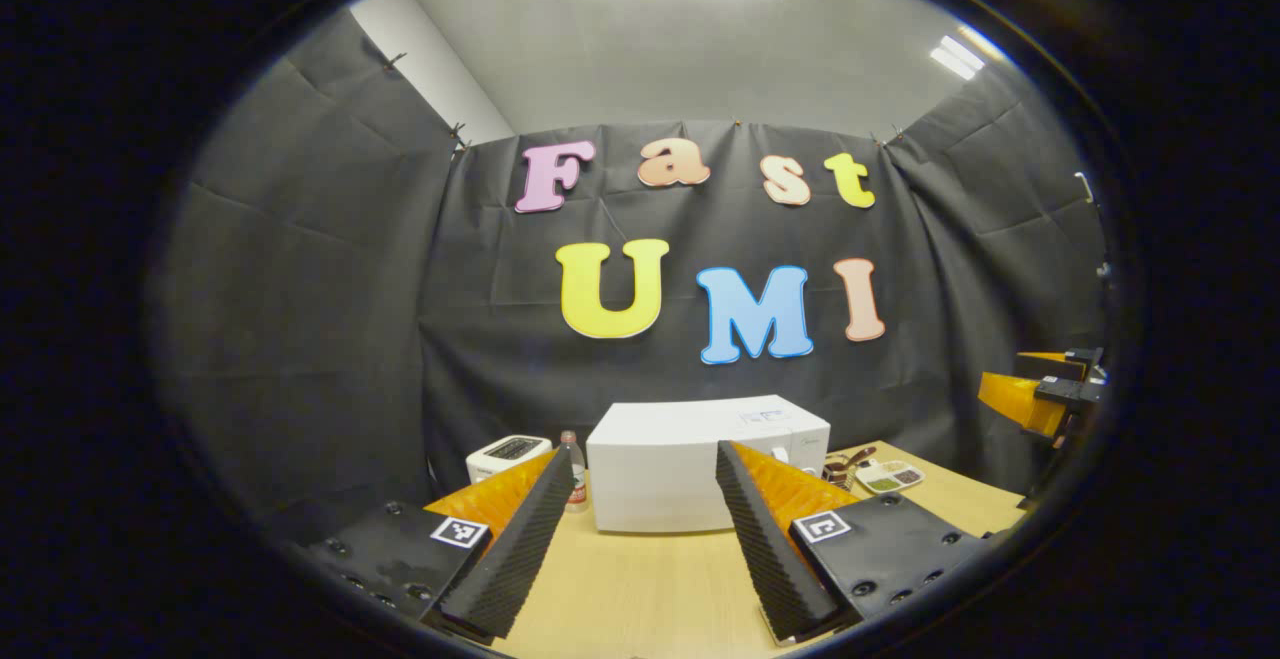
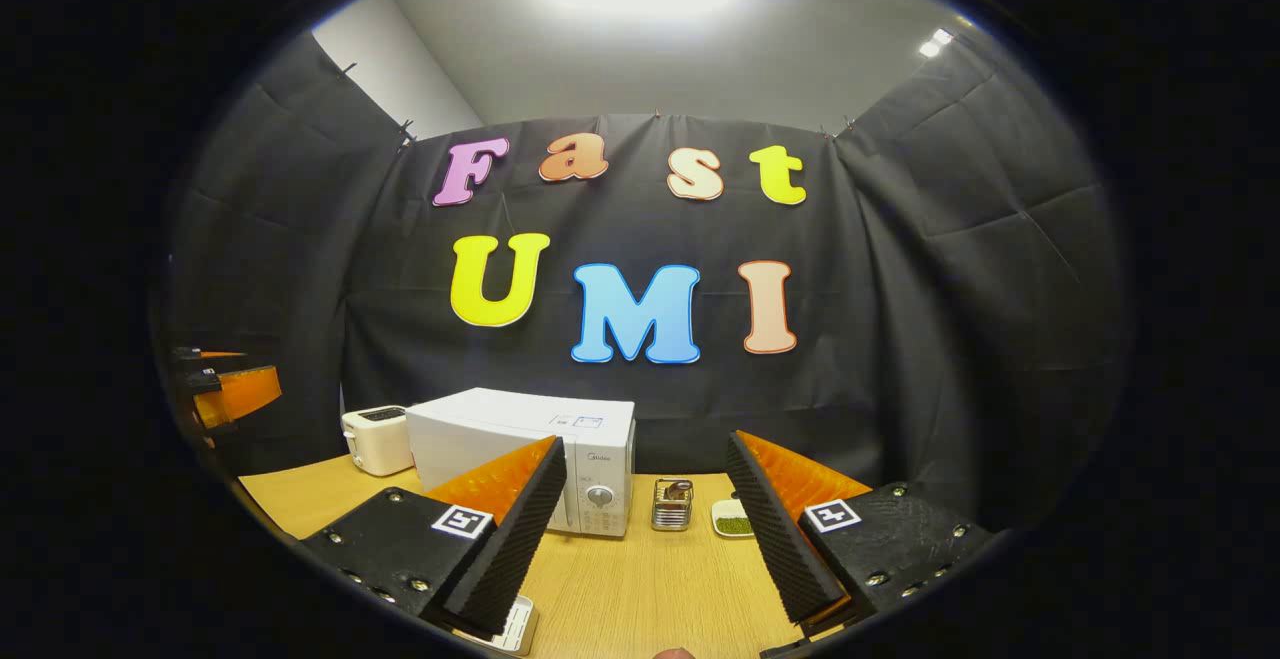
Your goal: Open the microwave oven with the left hand, put the food in, and close the microwave oven.
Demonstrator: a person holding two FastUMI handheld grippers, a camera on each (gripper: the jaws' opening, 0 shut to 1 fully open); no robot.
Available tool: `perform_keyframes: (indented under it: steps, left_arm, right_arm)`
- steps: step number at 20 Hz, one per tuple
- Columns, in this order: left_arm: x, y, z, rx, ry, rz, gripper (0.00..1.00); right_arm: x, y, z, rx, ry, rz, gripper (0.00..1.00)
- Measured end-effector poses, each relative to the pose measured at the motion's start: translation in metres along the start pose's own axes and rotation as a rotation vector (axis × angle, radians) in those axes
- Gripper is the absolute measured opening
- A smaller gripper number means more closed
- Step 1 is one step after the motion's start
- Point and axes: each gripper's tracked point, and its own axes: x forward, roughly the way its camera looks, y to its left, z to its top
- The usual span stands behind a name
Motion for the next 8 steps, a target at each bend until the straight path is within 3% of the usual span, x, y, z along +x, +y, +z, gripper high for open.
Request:
perform_keyframes:
  steps: [8]
  left_arm:
    - [0.0023,0.0049,0.0065,-0.016,-0.020,0.004,0.95]
  right_arm:
    - [0.0011,0.0000,0.0060,0.002,-0.018,-0.006,0.97]
